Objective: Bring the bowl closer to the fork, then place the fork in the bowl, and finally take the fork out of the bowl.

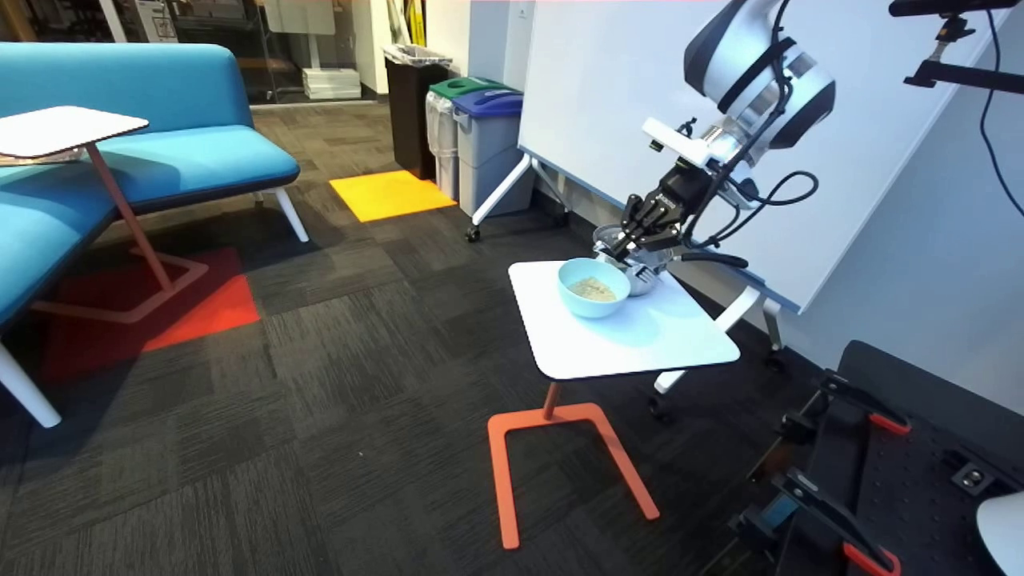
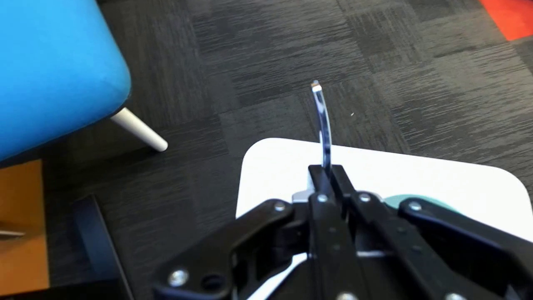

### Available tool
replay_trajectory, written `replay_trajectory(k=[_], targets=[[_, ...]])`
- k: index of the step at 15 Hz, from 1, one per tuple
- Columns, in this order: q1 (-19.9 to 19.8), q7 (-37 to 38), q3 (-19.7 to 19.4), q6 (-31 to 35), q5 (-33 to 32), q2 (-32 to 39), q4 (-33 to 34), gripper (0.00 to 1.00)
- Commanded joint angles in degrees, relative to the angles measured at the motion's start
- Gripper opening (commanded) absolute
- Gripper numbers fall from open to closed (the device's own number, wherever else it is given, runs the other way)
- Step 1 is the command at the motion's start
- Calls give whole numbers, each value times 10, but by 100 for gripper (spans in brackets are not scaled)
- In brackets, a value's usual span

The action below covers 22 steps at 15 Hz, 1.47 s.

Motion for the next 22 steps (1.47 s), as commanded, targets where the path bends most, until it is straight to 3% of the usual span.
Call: replay_trajectory(k=[1, 9, 15, 20, 22], targets=[[19, 45, -23, 29, -76, -17, -36, 1], [52, 201, -35, 173, -205, 87, 2, 1], [67, 341, -43, 169, -310, 179, 58, 1], [60, 406, -38, 176, -361, 225, 101, 1], [56, 423, -36, 178, -375, 236, 115, 32]])
